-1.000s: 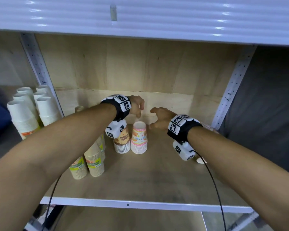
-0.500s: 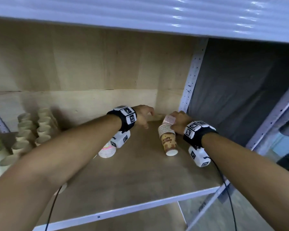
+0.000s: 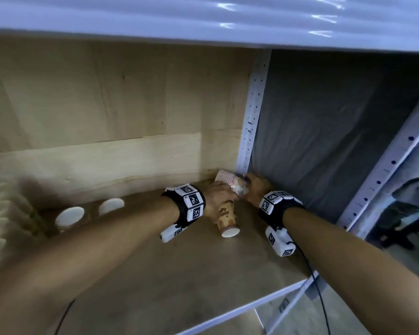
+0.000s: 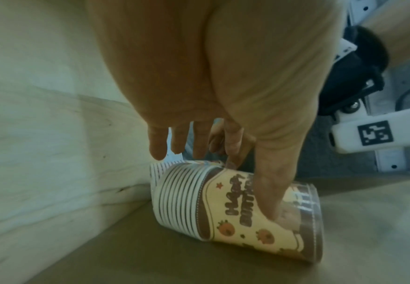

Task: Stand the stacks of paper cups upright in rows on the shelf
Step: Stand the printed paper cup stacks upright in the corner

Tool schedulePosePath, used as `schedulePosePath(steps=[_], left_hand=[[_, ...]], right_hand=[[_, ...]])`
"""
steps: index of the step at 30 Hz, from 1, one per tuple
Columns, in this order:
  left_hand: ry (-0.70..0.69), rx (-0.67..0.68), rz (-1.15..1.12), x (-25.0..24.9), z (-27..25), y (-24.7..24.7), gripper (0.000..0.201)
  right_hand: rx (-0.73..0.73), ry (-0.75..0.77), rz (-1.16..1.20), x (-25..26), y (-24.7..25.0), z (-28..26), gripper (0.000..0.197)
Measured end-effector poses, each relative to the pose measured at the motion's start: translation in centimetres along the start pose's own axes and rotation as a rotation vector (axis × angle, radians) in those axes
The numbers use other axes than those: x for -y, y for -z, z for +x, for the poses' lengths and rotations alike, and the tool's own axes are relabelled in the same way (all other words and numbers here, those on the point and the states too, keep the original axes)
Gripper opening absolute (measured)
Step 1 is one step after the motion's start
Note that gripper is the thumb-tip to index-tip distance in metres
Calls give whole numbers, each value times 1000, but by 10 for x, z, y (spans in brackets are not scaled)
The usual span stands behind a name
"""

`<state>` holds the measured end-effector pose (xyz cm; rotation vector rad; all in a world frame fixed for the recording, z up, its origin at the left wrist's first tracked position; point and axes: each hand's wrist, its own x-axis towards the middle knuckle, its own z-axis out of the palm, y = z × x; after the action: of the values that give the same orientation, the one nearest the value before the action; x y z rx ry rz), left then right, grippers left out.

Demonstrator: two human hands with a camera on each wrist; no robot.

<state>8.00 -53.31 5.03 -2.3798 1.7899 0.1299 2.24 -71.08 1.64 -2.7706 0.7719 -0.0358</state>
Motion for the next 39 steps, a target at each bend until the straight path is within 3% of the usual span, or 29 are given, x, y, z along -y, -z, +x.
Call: schedulePosePath(steps=[5, 9, 22, 29, 34, 39], left_hand=[[-54, -5, 93, 2, 13, -26, 80], [-106, -66, 169, 8, 17, -30, 69], [-121, -105, 207, 16, 20, -30, 70], [26, -83, -211, 24, 6, -13, 72], [189, -204, -409, 35, -10, 0, 68], [388, -314, -670, 52, -28, -5, 70]], right_hand=[[21, 60, 23, -5, -13, 4, 62], [-12, 71, 136, -5, -24, 11, 68], [53, -4, 142, -14, -42, 29, 72], [-5, 15, 151, 4, -14, 18, 69], [-93, 22, 143, 22, 9, 8, 40], [-48, 72, 139, 39, 28, -5, 64]])
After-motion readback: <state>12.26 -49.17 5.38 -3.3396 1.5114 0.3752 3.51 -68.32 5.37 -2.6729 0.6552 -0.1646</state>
